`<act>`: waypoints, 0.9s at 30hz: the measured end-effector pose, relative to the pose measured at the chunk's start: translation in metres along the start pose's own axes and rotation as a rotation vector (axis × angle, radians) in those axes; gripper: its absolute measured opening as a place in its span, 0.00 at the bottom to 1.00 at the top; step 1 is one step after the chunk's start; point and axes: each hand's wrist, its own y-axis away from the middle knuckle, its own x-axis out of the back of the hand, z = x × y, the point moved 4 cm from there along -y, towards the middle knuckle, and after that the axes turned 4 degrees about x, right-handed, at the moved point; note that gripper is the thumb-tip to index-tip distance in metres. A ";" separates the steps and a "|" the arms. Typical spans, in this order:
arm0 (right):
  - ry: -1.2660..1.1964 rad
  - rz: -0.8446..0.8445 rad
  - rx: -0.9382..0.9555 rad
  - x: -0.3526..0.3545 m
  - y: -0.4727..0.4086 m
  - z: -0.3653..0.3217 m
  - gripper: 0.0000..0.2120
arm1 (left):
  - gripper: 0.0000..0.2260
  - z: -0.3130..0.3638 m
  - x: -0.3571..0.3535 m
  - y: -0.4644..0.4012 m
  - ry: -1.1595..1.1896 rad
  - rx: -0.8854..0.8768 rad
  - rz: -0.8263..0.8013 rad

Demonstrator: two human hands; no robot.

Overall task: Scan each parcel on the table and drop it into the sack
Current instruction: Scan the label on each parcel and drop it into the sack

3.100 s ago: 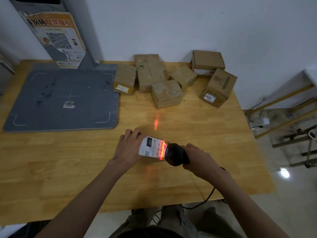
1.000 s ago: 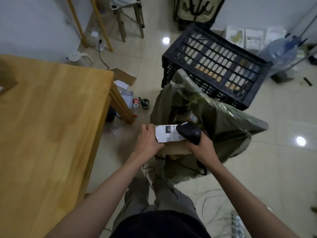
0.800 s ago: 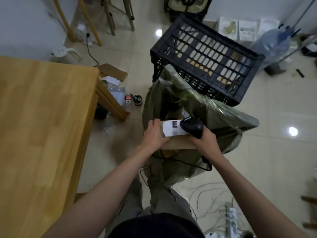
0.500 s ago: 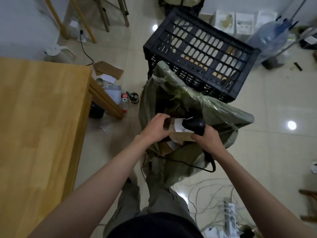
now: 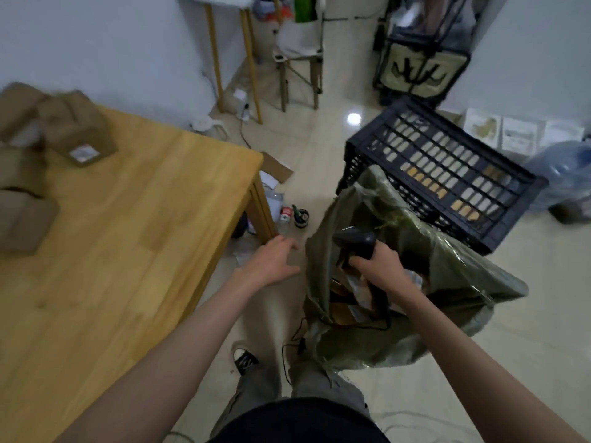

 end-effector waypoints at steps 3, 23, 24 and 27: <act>0.007 -0.042 0.055 -0.023 -0.004 -0.044 0.17 | 0.26 -0.037 0.018 0.026 0.028 0.077 0.045; 0.151 -0.366 0.435 -0.238 0.044 -0.304 0.09 | 0.25 -0.313 0.087 0.209 0.193 0.504 0.274; 0.168 -0.370 0.462 -0.251 0.047 -0.314 0.08 | 0.25 -0.325 0.089 0.218 0.199 0.521 0.287; 0.225 -0.399 0.538 -0.288 0.057 -0.341 0.04 | 0.25 -0.360 0.094 0.244 0.222 0.582 0.326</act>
